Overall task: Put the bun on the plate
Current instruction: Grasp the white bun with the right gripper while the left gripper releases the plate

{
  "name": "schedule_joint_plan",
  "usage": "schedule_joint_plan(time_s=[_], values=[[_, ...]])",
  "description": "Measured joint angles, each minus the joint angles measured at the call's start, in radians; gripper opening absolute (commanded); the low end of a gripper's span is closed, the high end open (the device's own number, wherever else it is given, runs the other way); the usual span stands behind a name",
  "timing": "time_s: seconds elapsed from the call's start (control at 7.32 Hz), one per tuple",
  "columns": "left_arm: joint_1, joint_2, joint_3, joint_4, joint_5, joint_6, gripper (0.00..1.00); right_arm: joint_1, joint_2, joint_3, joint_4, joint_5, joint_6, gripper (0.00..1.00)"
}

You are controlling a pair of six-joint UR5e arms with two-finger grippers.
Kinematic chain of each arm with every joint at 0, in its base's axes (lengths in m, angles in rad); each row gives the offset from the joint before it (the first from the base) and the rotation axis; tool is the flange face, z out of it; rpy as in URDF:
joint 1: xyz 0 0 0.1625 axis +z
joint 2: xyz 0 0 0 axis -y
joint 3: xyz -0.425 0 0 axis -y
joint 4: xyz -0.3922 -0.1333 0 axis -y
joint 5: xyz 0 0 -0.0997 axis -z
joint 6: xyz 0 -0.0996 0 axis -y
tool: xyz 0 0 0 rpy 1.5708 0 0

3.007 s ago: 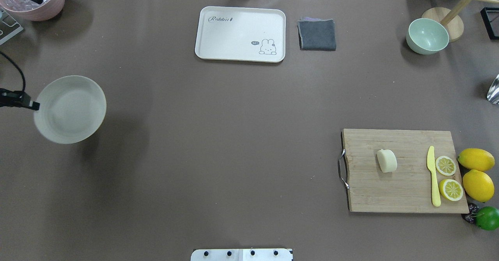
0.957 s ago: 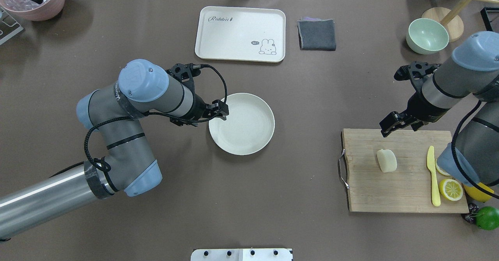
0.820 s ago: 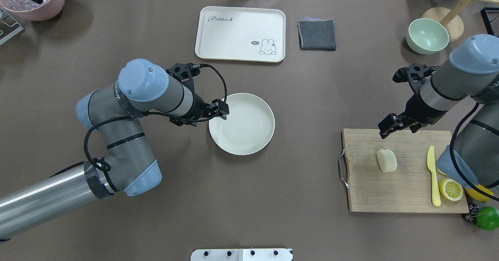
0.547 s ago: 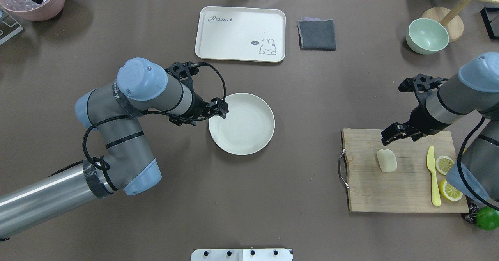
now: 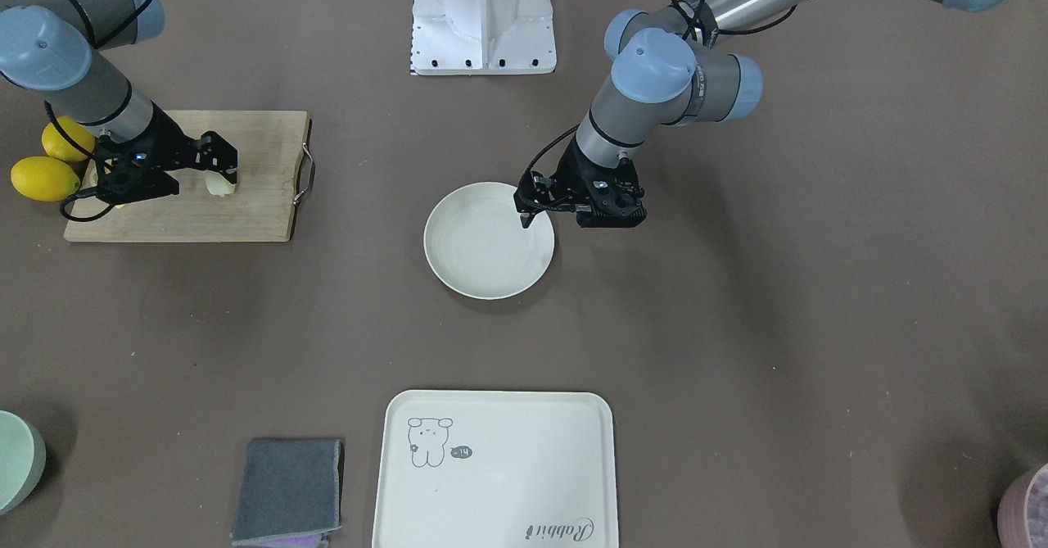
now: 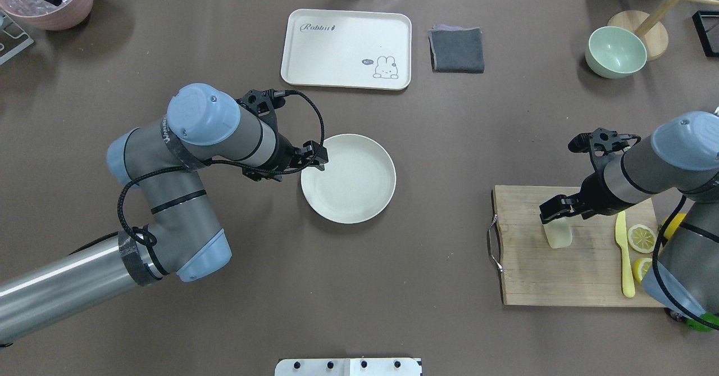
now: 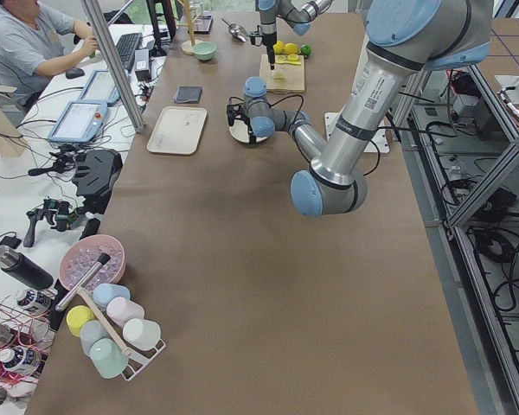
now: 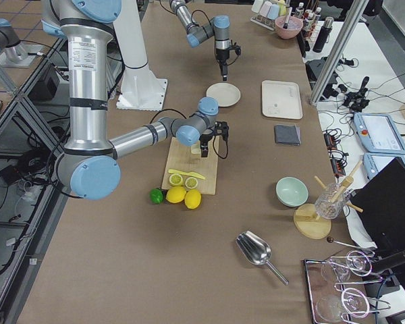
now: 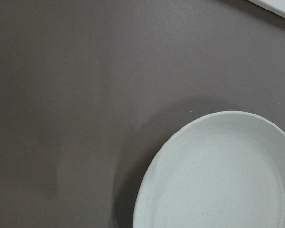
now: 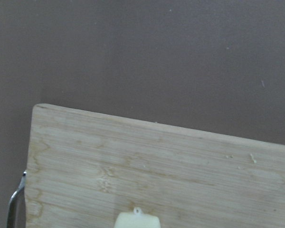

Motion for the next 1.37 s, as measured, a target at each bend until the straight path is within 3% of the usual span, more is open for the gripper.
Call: schedule_joint_plan(time_s=[0.27, 0.41, 0.82, 1.09, 1.37], values=[[0.0, 0.001, -0.002, -0.001, 0.0, -0.001, 0.98, -0.023, -0.003, 0.005, 0.001, -0.015, 0.011, 0.29], [0.0, 0.002, -0.003, -0.002, 0.0, -0.001, 0.98, -0.033, -0.004, 0.006, 0.001, -0.019, 0.012, 0.16], [0.001, 0.003, -0.004, -0.004, 0.0, -0.001, 0.98, -0.045, -0.01, 0.022, -0.001, -0.023, 0.011, 0.05], [0.002, 0.004, -0.013, -0.007, 0.001, -0.002, 0.98, -0.046, -0.005, 0.037, -0.004, -0.023, 0.01, 0.06], [-0.003, 0.04, -0.07, -0.007, 0.001, -0.009, 0.98, -0.045, 0.08, 0.041, -0.046, -0.024, 0.014, 0.08]])
